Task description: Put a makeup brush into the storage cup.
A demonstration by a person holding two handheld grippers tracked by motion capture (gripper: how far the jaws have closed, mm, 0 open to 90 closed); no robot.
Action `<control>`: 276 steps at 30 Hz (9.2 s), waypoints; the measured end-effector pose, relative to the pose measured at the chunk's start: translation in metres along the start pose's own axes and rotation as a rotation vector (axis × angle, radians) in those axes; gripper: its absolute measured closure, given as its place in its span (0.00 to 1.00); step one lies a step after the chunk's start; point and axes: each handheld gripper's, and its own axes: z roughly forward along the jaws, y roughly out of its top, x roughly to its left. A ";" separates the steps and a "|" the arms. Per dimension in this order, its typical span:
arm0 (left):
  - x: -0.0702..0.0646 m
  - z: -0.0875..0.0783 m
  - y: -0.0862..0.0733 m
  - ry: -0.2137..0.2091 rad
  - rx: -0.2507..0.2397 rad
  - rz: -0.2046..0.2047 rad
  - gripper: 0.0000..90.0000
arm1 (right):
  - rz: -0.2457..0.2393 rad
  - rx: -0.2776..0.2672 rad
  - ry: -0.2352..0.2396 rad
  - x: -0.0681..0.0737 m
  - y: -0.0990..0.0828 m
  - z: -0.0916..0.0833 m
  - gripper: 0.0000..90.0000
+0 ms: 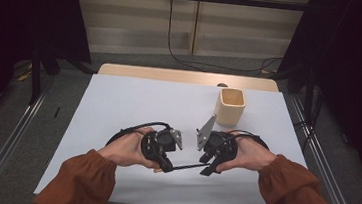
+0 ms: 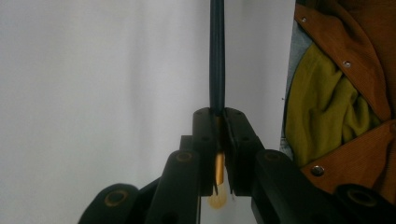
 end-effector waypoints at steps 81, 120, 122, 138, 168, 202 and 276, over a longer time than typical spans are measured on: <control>0.013 -0.006 -0.045 0.203 -0.407 -0.160 0.04 | 0.032 -0.094 0.001 -0.014 -0.014 0.010 0.94; -0.009 -0.008 -0.091 0.306 -0.670 -0.274 0.04 | 0.182 -0.399 -0.089 -0.010 -0.049 0.008 0.94; -0.009 -0.007 -0.091 0.308 -0.676 -0.284 0.04 | 0.191 -0.418 -0.088 -0.010 -0.051 0.010 0.94; -0.010 -0.004 -0.095 0.316 -0.698 -0.299 0.04 | 0.233 -0.572 -0.121 -0.004 -0.065 0.018 0.94; -0.013 -0.006 -0.098 0.341 -0.781 -0.312 0.04 | 0.212 -0.813 -0.156 0.003 -0.065 0.022 0.94; -0.018 -0.010 -0.086 0.403 -0.889 -0.284 0.03 | 0.199 -0.911 -0.141 0.006 -0.061 0.020 0.94; -0.011 -0.008 -0.048 0.275 -1.062 -0.340 0.73 | 0.213 -0.906 -0.142 0.004 -0.057 0.035 0.94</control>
